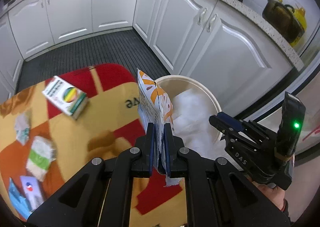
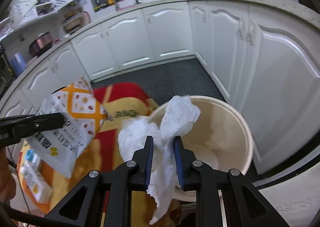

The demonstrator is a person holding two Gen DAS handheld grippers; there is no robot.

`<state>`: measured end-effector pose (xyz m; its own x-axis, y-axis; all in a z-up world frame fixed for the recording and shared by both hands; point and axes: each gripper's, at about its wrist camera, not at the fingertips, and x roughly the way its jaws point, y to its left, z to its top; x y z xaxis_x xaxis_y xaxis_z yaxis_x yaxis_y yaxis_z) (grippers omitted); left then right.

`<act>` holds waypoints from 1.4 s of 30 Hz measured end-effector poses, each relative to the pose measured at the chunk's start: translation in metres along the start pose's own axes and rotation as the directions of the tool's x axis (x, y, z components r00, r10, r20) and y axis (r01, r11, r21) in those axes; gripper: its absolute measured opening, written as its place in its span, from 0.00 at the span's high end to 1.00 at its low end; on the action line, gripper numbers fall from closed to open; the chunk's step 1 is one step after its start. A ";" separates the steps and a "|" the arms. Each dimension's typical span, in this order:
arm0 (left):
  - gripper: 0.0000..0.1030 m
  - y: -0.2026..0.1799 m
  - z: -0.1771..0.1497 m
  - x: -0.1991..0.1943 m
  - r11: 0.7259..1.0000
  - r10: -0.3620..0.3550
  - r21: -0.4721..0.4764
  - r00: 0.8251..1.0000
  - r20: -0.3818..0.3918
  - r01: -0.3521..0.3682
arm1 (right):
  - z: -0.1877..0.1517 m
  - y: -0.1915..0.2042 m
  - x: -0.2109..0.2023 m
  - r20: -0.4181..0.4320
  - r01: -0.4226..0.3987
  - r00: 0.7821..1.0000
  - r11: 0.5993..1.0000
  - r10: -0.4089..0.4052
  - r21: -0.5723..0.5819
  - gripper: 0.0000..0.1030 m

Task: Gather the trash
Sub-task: 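Carry tissue and snack bag over the white bucket and open both tools, then move both tools back over the table toward the remaining wrappers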

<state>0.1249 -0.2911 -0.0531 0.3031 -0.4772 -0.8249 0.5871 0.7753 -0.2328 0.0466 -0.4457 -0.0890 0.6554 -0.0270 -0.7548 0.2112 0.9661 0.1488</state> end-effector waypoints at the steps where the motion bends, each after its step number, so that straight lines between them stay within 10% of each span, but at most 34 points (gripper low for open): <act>1: 0.94 -0.004 0.001 0.006 1.000 0.002 0.007 1.000 -0.003 -0.002 | 0.000 -0.006 0.004 -0.005 0.010 1.000 1.000 -0.010 0.003 0.81; 11: 0.93 -0.027 0.008 0.054 0.998 0.052 0.040 0.998 -0.021 -0.051 | 0.002 -0.046 0.040 -0.058 0.049 0.997 0.997 -0.045 0.067 0.81; 14: 0.89 -0.030 0.007 0.062 0.997 0.058 0.046 0.998 -0.023 -0.057 | -0.001 -0.053 0.044 -0.073 0.055 0.996 0.994 -0.048 0.096 0.55; 19: 0.60 -0.027 0.005 0.067 0.997 0.067 0.036 0.997 -0.029 -0.066 | -0.010 -0.059 0.041 -0.079 0.041 0.996 0.992 -0.031 0.121 0.52; 42: 0.59 -0.004 -0.015 0.024 0.975 0.223 0.009 0.973 0.064 -0.224 | -0.018 -0.011 0.020 -0.074 -0.016 0.997 0.998 0.020 0.057 0.40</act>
<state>0.1188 -0.2995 -0.0795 0.4734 -0.3180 -0.8214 0.5113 0.8586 -0.0377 0.0445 -0.4519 -0.1174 0.6037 0.0113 -0.7971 0.2417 0.9503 0.1965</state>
